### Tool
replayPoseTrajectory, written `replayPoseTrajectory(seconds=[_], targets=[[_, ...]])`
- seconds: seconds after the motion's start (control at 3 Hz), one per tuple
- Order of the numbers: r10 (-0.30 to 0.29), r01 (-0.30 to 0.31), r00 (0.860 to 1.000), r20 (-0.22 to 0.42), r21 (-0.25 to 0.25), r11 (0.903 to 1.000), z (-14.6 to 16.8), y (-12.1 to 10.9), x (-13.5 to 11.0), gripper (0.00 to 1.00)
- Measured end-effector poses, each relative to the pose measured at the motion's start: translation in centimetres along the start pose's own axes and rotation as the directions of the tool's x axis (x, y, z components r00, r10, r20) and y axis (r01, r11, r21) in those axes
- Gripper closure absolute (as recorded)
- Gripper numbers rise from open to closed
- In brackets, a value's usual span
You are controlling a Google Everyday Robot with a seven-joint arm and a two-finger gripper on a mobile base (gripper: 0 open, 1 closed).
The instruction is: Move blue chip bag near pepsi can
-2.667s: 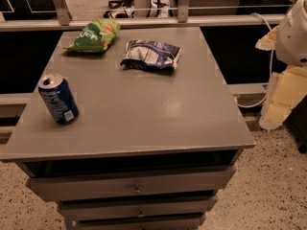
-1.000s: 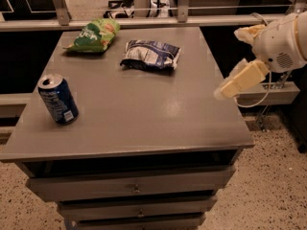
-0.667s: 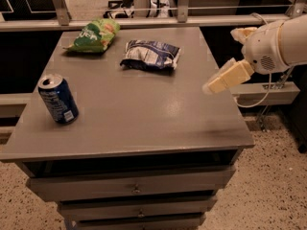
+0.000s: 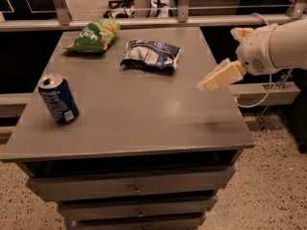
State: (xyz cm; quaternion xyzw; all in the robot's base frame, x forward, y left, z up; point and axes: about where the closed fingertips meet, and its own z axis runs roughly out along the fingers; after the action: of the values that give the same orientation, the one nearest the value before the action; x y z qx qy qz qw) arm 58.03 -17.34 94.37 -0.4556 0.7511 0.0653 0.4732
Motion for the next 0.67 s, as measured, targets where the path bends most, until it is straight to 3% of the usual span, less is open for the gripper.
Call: replayPoseTrajectory(seconds=[0.33, 0.67], targets=[[-0.007, 0.007, 1.0, 0.009, 0.036, 0.9993, 3.8, -1.3, 0.6, 0.0], [0.006, -0.007, 1.0, 0.027, 0.007, 1.0, 8.7, -2.6, 0.5, 0.0]])
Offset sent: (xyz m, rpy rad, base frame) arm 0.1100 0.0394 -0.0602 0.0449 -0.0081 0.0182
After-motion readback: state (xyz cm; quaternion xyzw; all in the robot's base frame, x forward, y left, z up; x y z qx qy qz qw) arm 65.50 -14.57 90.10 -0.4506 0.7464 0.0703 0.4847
